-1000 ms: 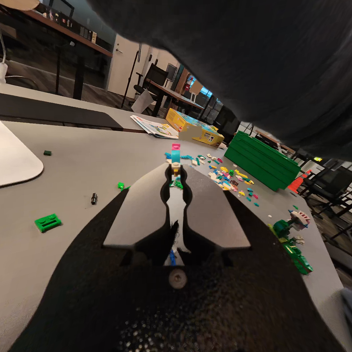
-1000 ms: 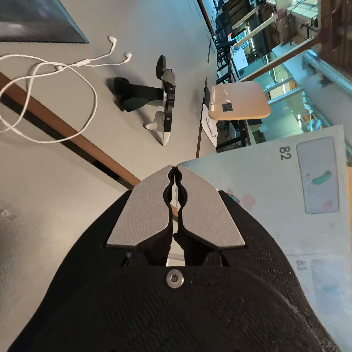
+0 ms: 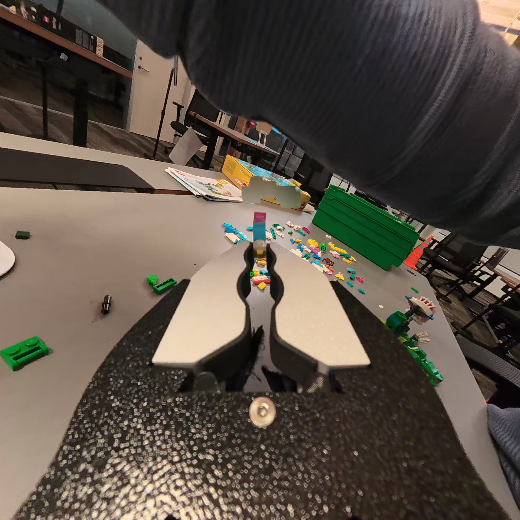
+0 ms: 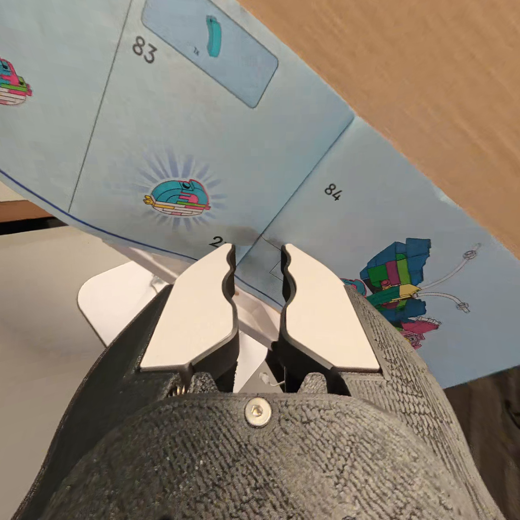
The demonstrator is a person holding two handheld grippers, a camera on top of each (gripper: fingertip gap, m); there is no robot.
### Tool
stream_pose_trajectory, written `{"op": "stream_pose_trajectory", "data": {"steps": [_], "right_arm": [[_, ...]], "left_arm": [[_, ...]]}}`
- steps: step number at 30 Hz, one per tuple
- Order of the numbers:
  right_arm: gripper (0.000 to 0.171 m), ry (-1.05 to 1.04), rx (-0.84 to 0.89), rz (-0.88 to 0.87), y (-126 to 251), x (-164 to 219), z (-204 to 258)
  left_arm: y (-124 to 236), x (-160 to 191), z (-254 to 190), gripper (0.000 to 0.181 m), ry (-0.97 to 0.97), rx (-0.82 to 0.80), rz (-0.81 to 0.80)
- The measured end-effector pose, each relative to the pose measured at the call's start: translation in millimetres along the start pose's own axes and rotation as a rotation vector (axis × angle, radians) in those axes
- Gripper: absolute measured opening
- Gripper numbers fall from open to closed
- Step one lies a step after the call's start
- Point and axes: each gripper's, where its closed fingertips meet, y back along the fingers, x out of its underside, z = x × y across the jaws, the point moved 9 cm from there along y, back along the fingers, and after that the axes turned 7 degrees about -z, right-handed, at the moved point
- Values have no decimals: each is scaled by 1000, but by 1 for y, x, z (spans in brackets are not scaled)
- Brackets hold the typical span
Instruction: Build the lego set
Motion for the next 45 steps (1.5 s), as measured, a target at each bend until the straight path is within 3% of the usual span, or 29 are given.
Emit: {"op": "stream_pose_trajectory", "data": {"steps": [4, 12, 20, 23, 25, 28, 31, 35, 39, 43, 45], "right_arm": [[33, -46, 28, -36, -2, -3, 3], [56, -67, 99, 11, -1, -3, 19], [56, 6, 23, -68, 34, -11, 20], [50, 28, -133, -135, 84, -14, 15], [33, 46, -249, -157, 130, -6, 10], [14, 53, -306, -154, 204, 23, -8], [7, 95, -356, -128, 274, 67, -19], [7, 103, -323, -45, 349, 132, -9], [5, -13, -183, 34, 409, 185, -3], [0, -279, -179, -11, 448, 220, -14], [0, -313, -159, 7, 455, 233, -21]], "left_arm": [[0, 0, 0, 8, 1, 5, 0], [-2, 2, -3, 8, 0, 18, 11], [-2, -3, -10, 8, -45, 32, 6], [1, -8, -11, 8, -60, 30, -12], [2, -12, -11, 8, -65, 48, -14], [4, -17, -12, 8, -103, 73, 9], [4, -19, -11, 8, -132, 101, 47], [4, -18, -11, 8, -113, 132, 49], [2, -15, -15, 8, -123, 137, 58], [-2, -11, -19, 8, -124, 171, 95], [-3, -9, -19, 8, -130, 185, 117]]}}
